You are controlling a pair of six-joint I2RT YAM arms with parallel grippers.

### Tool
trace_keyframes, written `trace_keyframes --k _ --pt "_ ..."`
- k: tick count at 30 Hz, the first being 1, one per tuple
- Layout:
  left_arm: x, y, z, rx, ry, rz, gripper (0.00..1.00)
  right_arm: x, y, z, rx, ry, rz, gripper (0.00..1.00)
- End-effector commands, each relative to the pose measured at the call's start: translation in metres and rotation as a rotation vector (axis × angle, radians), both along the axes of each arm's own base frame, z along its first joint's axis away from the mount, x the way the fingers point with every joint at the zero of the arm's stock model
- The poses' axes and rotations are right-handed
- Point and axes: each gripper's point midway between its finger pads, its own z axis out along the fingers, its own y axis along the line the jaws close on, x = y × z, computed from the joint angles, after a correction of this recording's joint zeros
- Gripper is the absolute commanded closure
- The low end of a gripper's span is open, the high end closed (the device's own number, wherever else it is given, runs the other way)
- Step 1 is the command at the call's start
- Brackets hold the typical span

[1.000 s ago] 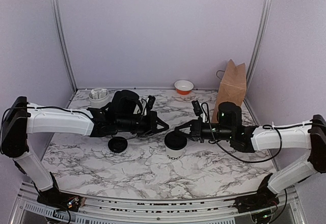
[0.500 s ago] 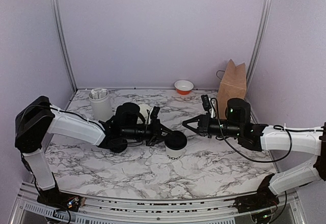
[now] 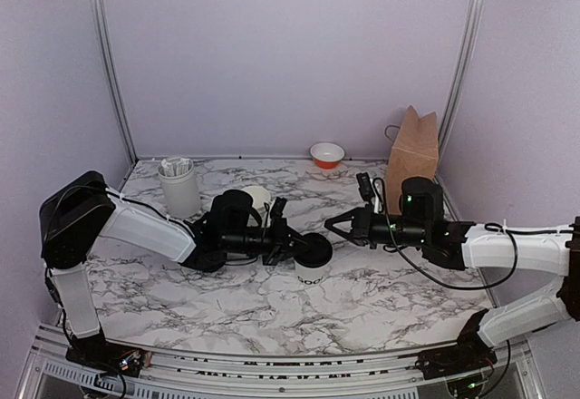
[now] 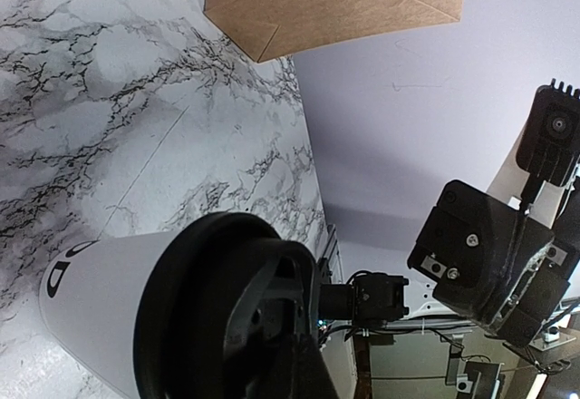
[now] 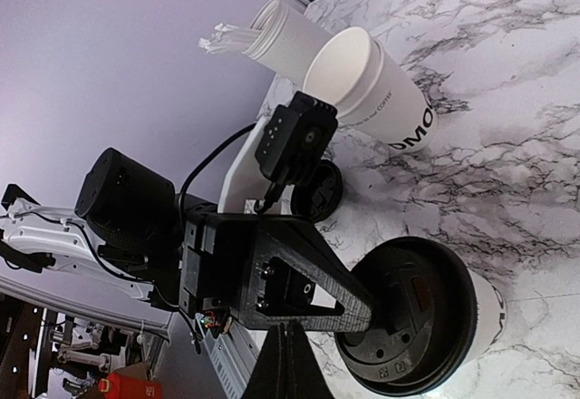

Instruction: Pack the takeout coffee

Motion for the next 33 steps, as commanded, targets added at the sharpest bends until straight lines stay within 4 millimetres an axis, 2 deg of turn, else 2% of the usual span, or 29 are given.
trace_keyframes --k 1,4,8,11,13,16,19,20,21,24,27,33 --pt "-0.004 0.008 -0.024 0.097 0.036 0.005 1.0 0.006 0.004 0.02 0.029 -0.051 0.006 1.0" --pt "-0.003 0.006 -0.004 0.064 0.003 -0.001 1.0 0.007 0.005 0.03 0.053 -0.077 0.013 1.0" --pt "-0.002 0.007 0.047 -0.01 -0.092 0.001 1.0 0.007 0.007 0.039 0.069 -0.099 0.021 1.0" --pt "0.001 0.015 0.075 -0.045 -0.135 0.029 1.0 0.006 0.008 0.039 0.071 -0.099 0.027 1.0" --pt "0.002 0.021 0.086 -0.059 -0.155 0.05 1.0 0.005 0.01 0.032 0.068 -0.087 0.039 1.0" --pt "0.005 0.026 0.091 -0.063 -0.163 0.069 1.0 0.003 0.013 0.016 0.071 -0.045 0.058 1.0" --pt "0.006 0.027 0.088 -0.055 -0.159 0.071 1.0 0.003 0.019 -0.01 0.08 0.007 0.078 1.0" --pt "0.006 0.027 0.086 -0.051 -0.156 0.071 1.0 0.002 0.02 -0.023 0.071 0.041 0.08 1.0" --pt "0.006 0.027 0.082 -0.045 -0.151 0.071 1.0 0.003 0.021 -0.044 0.044 0.098 0.079 1.0" --pt "0.005 0.029 0.077 -0.035 -0.143 0.074 1.0 -0.002 0.022 -0.079 0.013 0.205 0.089 1.0" --pt "0.005 0.031 0.078 -0.034 -0.147 0.08 1.0 -0.004 0.021 -0.082 0.024 0.22 0.089 1.0" --pt "0.004 0.032 0.077 -0.031 -0.148 0.078 1.0 0.0 0.02 -0.063 0.012 0.175 0.076 1.0"
